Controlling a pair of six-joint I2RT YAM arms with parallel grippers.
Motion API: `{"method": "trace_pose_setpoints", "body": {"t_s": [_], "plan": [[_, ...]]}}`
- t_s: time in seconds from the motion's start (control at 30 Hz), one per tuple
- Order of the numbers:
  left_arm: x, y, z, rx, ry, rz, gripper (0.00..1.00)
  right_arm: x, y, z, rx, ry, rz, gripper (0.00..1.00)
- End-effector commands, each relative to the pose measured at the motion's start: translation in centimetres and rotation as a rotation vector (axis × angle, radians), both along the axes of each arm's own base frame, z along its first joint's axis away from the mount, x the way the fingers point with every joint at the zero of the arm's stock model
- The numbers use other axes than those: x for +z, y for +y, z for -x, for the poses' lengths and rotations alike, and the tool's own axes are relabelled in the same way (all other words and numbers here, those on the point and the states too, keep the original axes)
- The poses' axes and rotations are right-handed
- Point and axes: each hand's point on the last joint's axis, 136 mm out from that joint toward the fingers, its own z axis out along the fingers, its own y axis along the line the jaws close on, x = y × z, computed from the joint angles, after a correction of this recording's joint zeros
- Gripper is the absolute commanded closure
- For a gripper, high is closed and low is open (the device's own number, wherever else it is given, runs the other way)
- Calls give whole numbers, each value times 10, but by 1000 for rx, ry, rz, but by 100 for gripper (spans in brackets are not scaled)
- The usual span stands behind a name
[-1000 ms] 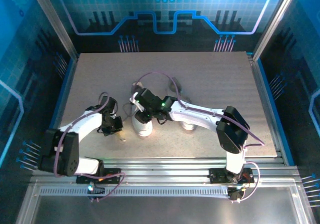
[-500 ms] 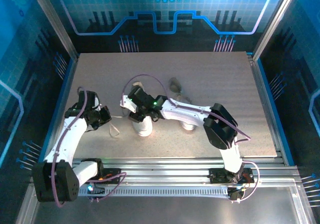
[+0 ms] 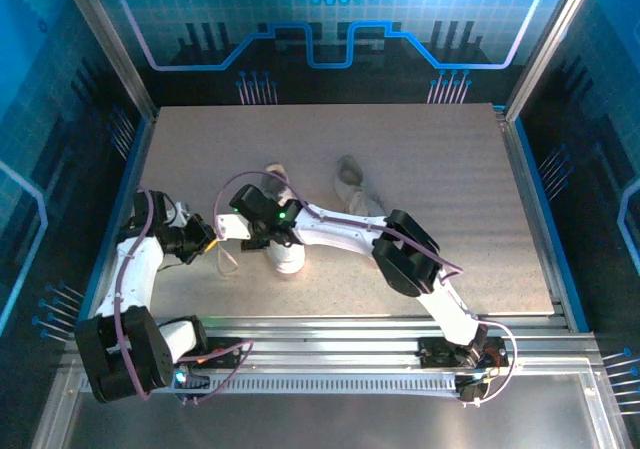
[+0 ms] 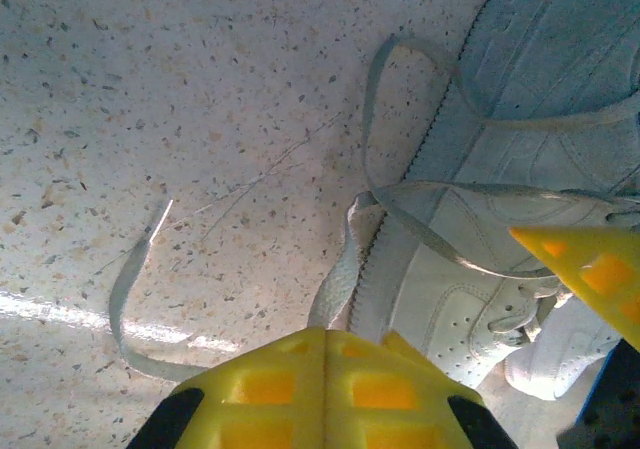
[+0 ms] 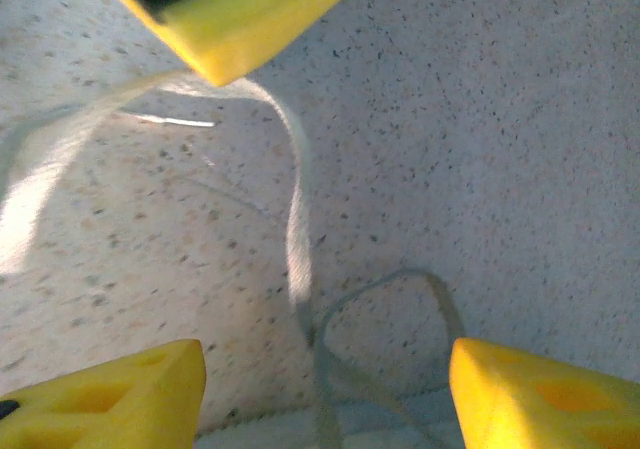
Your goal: Tie the shoes
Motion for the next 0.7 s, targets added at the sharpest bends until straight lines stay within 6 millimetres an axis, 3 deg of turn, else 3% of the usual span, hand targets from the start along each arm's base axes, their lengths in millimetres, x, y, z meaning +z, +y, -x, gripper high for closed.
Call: {"method": "trace_pose_setpoints", "body": {"t_s": [0.0,0.03,0.13,0.2,0.3,0.5,0.67], "plan": [[9,0,-2,6,-18,45,100,-14,-2,-14,25,-63,107,37],[10,2,-3,9,-21,42,100,-26,-4,-17,18,-59,138,40],[14,10,-4,20,-33,21,100,-20,-9,-25,-8,-98,165,65],[17,16,-6,29,-45,7,100,0,-11,-26,-16,-129,135,83],[22,24,-11,42,-67,-9,100,32,-15,-22,-14,-144,69,97],[33,36,-20,53,-105,-48,100,89,-30,-13,-42,-67,-77,100],[37,38,-22,52,-120,-62,100,114,-46,-16,-109,26,-191,100]]}}
